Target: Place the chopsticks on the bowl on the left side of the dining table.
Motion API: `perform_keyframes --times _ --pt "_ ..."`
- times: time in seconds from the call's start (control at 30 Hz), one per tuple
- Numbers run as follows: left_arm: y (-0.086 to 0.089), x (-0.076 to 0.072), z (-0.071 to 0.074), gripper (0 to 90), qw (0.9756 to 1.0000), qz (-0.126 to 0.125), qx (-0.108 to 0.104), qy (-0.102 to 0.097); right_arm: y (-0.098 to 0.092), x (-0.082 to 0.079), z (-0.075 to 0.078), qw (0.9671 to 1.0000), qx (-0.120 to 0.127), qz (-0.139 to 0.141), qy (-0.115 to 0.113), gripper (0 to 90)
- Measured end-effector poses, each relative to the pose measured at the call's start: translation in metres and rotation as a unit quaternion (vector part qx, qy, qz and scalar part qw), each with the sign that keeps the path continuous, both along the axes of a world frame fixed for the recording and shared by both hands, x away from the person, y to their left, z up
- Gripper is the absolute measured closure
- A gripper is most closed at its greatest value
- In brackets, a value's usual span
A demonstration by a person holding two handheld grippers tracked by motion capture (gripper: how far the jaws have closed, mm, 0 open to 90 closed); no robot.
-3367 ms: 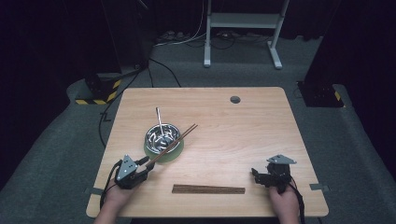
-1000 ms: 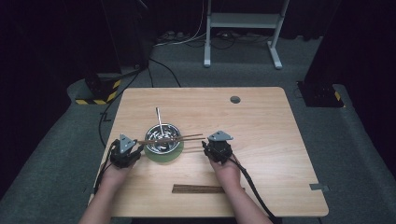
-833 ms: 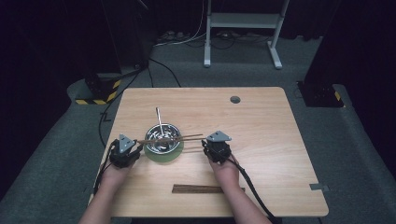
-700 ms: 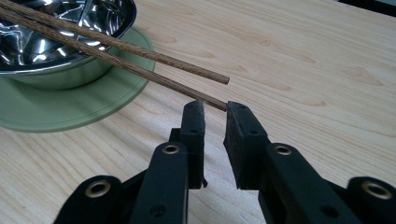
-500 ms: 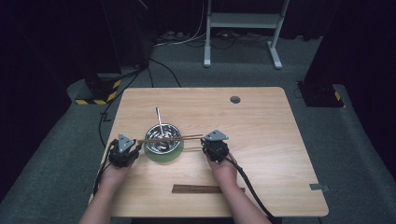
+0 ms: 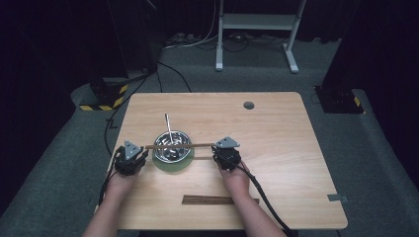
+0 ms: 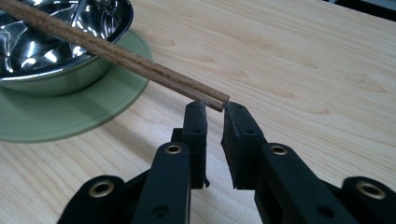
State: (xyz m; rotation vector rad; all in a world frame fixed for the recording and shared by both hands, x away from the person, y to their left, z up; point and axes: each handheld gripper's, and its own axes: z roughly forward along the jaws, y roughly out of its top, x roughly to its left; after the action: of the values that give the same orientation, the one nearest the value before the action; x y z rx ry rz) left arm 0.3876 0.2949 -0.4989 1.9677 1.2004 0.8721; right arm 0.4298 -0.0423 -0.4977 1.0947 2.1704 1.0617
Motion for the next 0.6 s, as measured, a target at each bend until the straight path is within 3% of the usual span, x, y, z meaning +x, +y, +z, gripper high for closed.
perform_keyframes --times 0.23,0.6 --pt "-0.0013 0.0000 0.0001 75.3 1.0000 -0.001 0.001 -0.005 -0.0019 -0.0022 0.0001 1.0000 0.002 0.002 0.000 84.6" --pt "0.0025 0.0024 -0.0004 76.0 0.9999 0.008 -0.003 -0.006 0.0023 0.0024 -0.0001 1.0000 0.004 0.002 -0.005 84.6"
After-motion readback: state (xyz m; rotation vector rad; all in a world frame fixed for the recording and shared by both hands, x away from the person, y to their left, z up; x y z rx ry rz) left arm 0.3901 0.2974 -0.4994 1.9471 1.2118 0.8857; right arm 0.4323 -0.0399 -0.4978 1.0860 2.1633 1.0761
